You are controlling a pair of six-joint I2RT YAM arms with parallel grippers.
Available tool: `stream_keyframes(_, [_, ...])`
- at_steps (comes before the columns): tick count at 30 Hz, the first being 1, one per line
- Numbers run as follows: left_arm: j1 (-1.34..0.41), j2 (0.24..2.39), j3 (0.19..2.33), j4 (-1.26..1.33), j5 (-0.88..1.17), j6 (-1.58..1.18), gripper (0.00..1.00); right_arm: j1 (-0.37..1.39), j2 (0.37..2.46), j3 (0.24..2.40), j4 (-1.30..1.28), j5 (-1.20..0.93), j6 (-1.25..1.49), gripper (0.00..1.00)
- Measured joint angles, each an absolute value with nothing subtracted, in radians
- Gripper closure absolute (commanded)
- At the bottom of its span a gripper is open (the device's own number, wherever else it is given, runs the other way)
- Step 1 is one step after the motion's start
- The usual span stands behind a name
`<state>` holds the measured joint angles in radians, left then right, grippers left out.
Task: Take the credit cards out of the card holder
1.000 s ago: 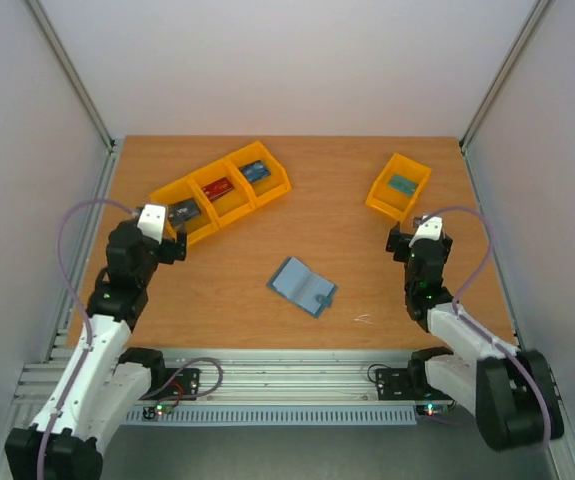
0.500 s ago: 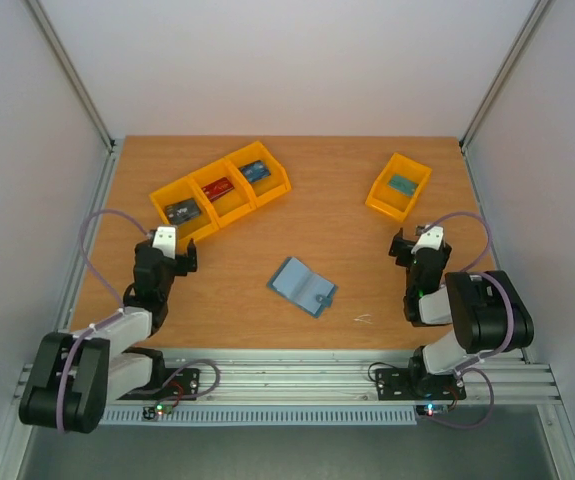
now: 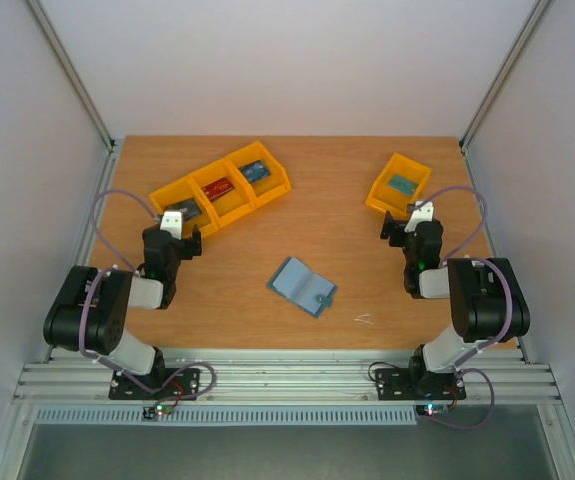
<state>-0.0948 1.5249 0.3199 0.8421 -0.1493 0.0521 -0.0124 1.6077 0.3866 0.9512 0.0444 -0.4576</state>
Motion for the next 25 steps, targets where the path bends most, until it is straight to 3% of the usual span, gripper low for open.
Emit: stream_keyframes(25, [-0.094, 1.540, 0.359, 0.842, -0.234, 0.029, 0.01, -0.018, 1.607, 0.416, 0.819, 0.021, -0.458, 0.02])
